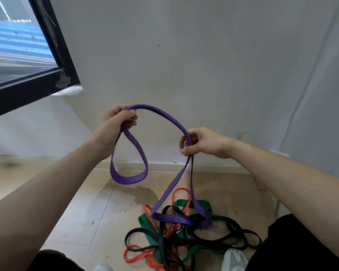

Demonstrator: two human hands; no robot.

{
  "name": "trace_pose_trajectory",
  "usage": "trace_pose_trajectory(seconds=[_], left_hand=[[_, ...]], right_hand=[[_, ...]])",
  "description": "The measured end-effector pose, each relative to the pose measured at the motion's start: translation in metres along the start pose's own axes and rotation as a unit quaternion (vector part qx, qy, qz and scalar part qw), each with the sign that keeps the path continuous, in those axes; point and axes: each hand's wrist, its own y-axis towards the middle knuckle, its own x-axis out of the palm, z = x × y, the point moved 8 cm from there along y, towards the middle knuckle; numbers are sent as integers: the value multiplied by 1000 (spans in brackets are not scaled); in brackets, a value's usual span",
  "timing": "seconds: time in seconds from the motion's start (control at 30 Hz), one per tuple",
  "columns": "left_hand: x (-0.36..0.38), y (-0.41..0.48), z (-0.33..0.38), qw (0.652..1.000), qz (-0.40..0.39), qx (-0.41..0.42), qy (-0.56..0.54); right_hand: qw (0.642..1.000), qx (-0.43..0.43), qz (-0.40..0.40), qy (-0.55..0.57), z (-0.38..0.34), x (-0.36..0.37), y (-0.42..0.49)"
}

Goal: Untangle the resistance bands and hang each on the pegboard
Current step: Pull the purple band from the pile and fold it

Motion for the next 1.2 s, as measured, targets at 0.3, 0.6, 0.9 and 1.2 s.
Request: trace_pose_trajectory(seconds=[0.3, 0.6, 0.9, 1.2], left_hand=[[5, -19, -58, 927, -230, -125, 268], [73, -28, -12, 977, -198, -50, 56], [70, -27, 5, 991, -129, 4, 36], [30, -12, 10, 999, -33, 19, -1]], right_hand=[[979, -93, 112, 144, -45, -37, -16], [985, -145, 87, 32, -82, -11, -23], [995, -32, -64, -69, -31, 23, -15], [991, -87, 87, 42, -59, -34, -11]])
